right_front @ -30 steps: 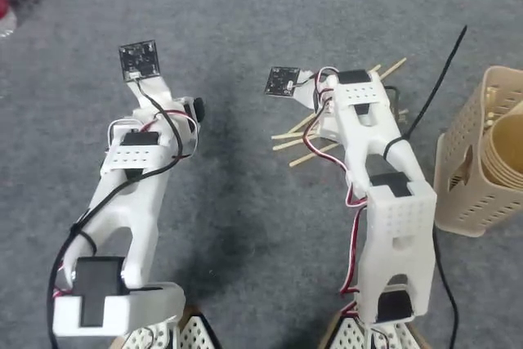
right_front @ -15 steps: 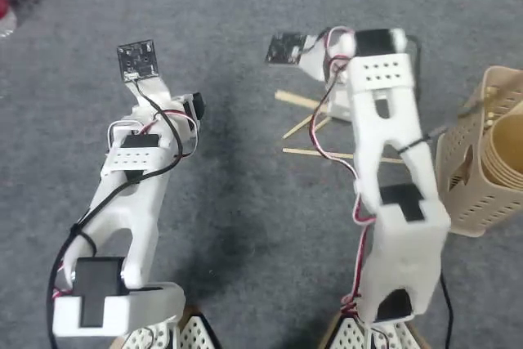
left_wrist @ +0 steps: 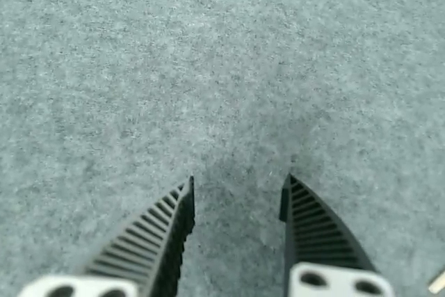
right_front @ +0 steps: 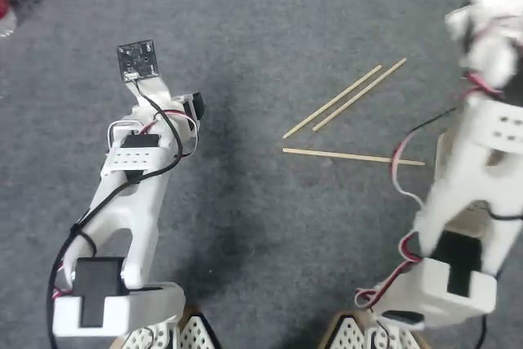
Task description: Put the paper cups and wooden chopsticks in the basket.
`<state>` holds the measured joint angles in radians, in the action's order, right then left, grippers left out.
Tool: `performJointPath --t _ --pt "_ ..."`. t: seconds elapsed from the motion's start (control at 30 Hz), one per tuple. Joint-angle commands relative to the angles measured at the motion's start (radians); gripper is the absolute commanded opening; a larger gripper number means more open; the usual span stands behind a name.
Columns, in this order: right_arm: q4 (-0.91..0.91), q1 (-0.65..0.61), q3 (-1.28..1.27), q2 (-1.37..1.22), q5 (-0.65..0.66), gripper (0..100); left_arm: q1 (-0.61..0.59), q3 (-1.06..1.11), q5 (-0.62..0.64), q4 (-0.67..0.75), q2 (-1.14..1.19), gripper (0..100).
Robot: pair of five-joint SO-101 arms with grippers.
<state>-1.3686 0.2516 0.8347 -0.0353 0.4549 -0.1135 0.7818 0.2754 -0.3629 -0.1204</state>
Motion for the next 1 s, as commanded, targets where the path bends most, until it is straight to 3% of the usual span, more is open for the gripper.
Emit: performJointPath --t 0.0,0.17,0.5,0.77,0.97 --pt "0.101 0.119 0.041 0.05 -0.23 0.8 0.0 -0.004 0.008 0.017 -0.009 20" --pt "0.294 0.191 -0.12 0.048 -0.322 0.8 -0.003 -0.004 0.008 0.017 -0.009 20" --pt "0.699 0.183 -0.624 0.148 -0.331 0.8 0.0 -0.004 0.006 0.02 -0.009 20" --pt "1.012 0.182 -1.188 0.475 -0.328 0.8 0.002 -0.008 0.006 0.021 -0.008 20" --pt "1.095 0.183 -1.407 0.647 -0.325 1.2 0.002 -0.005 0.006 0.021 -0.008 20"
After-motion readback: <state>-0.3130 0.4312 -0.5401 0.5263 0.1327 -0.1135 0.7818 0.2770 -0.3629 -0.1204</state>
